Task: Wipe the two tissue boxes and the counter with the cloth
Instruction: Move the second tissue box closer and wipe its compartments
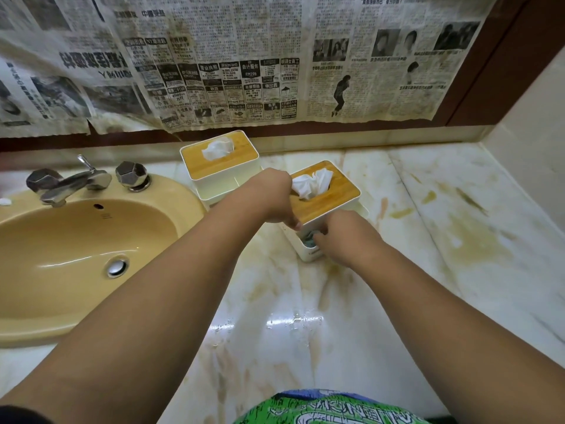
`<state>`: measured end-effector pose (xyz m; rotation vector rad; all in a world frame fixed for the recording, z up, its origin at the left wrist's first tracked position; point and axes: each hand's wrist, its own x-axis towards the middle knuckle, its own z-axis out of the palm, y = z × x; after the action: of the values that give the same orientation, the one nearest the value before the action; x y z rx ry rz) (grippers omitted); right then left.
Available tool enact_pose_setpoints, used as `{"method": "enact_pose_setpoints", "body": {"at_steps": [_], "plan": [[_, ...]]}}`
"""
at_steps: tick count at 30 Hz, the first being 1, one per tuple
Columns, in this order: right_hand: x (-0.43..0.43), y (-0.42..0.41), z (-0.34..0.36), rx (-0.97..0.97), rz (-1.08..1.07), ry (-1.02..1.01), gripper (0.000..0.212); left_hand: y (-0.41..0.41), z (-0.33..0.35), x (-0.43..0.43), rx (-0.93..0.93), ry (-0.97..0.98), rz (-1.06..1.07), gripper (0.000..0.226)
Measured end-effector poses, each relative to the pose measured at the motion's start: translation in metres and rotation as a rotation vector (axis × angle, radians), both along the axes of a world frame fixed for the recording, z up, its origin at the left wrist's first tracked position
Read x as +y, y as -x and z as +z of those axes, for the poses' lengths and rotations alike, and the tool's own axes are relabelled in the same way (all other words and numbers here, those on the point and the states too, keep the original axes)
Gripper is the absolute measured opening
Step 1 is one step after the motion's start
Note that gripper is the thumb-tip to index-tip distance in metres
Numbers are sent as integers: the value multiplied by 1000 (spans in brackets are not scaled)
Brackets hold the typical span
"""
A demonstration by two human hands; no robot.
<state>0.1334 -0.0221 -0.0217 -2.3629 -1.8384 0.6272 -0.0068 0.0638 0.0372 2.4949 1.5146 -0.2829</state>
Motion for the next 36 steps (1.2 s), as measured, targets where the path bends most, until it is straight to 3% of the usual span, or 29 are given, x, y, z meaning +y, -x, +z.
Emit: {"method": "enact_pose_setpoints", "body": {"at_steps": [4, 11, 17, 21, 24, 33, 36], "plan": [[8, 12, -3, -20, -103, 8, 16, 0, -1, 3, 15, -12, -25, 61], [15, 23, -5, -47, -246, 3, 31, 2, -5, 6, 24, -50, -70, 62], [16, 19, -18, 30, -302, -58, 13, 4, -10, 10, 1, -70, -111, 62], [13, 12, -19, 131, -297, -63, 25, 5, -13, 12, -4, -81, -126, 63], [13, 7, -18, 238, -345, -75, 15, 6, -15, 13, -28, -89, -127, 62], [2, -2, -2, 680, -465, -98, 23, 7, -12, 12, -10, -80, -144, 61], [-3, -3, 1, 778, -494, -134, 14, 7, -11, 12, -11, -76, -141, 61]]}}
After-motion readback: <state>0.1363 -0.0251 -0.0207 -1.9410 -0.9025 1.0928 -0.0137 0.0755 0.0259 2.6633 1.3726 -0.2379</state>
